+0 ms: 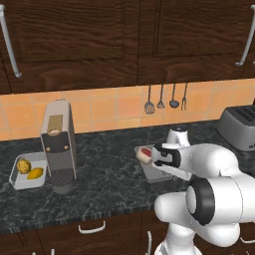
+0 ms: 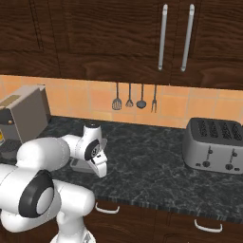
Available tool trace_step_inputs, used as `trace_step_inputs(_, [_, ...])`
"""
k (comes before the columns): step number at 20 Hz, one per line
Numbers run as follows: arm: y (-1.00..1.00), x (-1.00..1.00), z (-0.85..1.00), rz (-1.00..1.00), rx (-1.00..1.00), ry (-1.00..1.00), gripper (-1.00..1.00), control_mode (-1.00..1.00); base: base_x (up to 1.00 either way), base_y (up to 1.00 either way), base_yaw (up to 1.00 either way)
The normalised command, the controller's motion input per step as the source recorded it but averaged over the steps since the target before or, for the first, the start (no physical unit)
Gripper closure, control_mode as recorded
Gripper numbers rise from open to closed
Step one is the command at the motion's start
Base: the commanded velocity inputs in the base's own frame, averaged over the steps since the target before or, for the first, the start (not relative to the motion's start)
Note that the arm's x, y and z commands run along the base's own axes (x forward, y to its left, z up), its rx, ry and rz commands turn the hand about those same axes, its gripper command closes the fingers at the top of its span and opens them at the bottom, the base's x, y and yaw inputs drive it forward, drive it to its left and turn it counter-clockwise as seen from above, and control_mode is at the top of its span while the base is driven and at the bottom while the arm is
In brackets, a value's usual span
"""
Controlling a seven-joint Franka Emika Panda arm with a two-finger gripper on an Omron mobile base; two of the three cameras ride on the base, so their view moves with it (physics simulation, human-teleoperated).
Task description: Take the meat container that has the steak and place it on the second highest rack of the freezer. Then take the vegetable container that has the squash and lemon and place it on the highest rack of the freezer.
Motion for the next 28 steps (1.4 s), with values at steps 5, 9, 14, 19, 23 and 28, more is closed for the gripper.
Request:
trace_step_inputs(5, [0.00, 0.00, 0.00, 0.00, 0.00, 0.00, 1.00, -1.00, 0.00, 0.00, 0.00])
trace_step_inputs(9, [-0.03, 0.00, 0.10, 0.00, 0.00, -0.03, 1.00, -1.00, 0.00, 0.00, 0.00])
trace_step_inputs(14, [-0.02, -0.01, 0.73, -0.04, 0.00, -0.03, 1.00, -1.00, 0.00, 0.00, 0.00])
trace_step_inputs(19, [0.00, -0.02, 0.74, -0.14, 0.00, -0.08, 1.00, -1.00, 0.00, 0.00, 0.00])
trace_step_inputs(23, [-0.02, -0.25, 0.68, -0.17, 0.00, -0.05, 1.00, -1.00, 0.00, 0.00, 0.00])
trace_step_inputs(28, [-0.16, -0.61, 0.72, -0.11, 0.03, 0.00, 1.00, -1.00, 0.00, 0.00, 0.00])
